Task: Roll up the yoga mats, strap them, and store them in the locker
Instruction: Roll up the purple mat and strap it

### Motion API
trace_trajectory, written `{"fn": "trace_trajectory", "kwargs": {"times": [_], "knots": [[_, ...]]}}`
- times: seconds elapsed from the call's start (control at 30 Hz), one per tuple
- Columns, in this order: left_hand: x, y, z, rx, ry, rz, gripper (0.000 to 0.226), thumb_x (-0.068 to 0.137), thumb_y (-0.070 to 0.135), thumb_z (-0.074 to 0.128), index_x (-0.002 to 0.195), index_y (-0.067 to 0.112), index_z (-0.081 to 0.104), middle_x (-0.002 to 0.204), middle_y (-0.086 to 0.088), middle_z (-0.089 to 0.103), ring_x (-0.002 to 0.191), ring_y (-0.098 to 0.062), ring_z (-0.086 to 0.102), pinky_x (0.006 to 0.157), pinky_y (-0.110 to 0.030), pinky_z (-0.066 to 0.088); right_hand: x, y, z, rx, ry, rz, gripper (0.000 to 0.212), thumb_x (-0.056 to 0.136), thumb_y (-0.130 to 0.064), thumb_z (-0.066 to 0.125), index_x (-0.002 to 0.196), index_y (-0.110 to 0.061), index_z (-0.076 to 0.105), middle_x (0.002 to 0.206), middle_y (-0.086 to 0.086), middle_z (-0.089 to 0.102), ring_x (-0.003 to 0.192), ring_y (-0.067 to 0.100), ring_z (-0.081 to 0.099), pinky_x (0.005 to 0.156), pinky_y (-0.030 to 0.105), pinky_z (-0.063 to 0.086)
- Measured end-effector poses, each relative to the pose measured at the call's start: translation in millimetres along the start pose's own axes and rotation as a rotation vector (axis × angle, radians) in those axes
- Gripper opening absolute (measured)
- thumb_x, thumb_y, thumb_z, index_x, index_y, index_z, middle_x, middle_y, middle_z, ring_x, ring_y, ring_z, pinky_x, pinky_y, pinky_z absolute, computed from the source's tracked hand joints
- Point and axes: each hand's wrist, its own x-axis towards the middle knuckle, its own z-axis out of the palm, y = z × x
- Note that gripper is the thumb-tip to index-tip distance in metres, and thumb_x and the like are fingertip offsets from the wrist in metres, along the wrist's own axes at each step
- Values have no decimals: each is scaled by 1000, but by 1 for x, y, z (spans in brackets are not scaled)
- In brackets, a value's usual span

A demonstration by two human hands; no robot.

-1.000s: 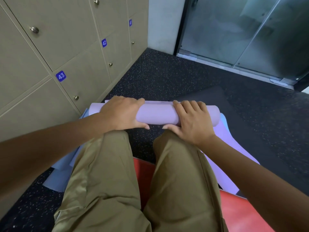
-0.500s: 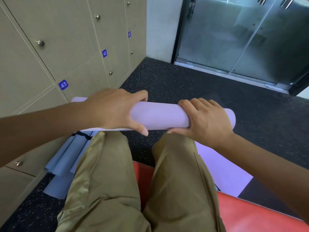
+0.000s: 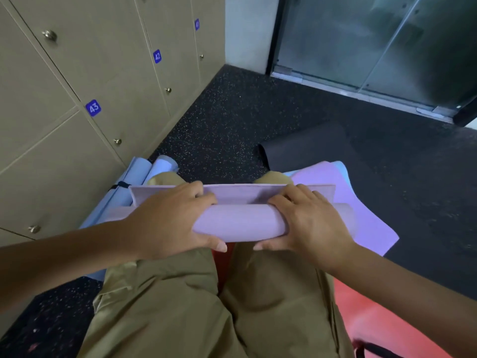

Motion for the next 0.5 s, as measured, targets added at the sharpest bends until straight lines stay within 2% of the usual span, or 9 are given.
{"fn": "trace_trajectory", "kwargs": {"times": [0.1, 0.2, 0.3, 0.37, 0.43, 0.5], "knots": [[-1, -1, 9, -117, 19, 34, 76, 69, 97, 45, 113, 35, 51, 104, 17, 51, 96, -7, 53, 82, -33, 45, -3, -1, 4, 30, -1, -9, 78, 62, -87, 57, 108, -25, 68, 100, -2, 54, 92, 20, 48, 81, 31, 31], [1, -5, 11, -155, 13, 54, 71, 73, 95, 45, 116, 40, 48, 106, 18, 52, 99, -6, 54, 85, -36, 47, -3, 0, 5, 45, 22, -18, 82, 62, -87, 59, 113, -23, 66, 97, -1, 56, 90, 21, 51, 82, 32, 33], [5, -7, 8, -232, 12, 60, 67, 77, 92, 47, 123, 44, 44, 117, 23, 56, 106, -4, 54, 89, -37, 47, 1, 2, 3, 96, 10, -29, 79, 65, -86, 60, 110, -22, 65, 97, -2, 62, 89, 21, 54, 82, 31, 33], [7, -8, 9, -199, 24, 69, 66, 81, 91, 42, 127, 44, 44, 121, 22, 52, 106, -6, 55, 87, -38, 49, 8, 4, 0, 170, 20, -46, 72, 65, -83, 64, 104, -22, 67, 98, -6, 63, 92, 15, 49, 81, 27, 33], [7, -9, 11, -116, 80, 69, 69, 83, 90, 37, 129, 40, 50, 121, 20, 46, 100, -8, 56, 79, -38, 53, 15, 5, -2, 243, 17, -64, 67, 64, -80, 67, 100, -23, 67, 99, -11, 57, 92, 7, 37, 79, 23, 30], [7, -10, 14, -58, 218, 84, 68, 86, 85, 43, 123, 31, 60, 118, 14, 47, 97, -12, 58, 77, -34, 52, 21, 8, -3, 309, -10, -63, 65, 63, -79, 68, 101, -26, 70, 99, -23, 46, 92, 4, 34, 79, 18, 29]]}}
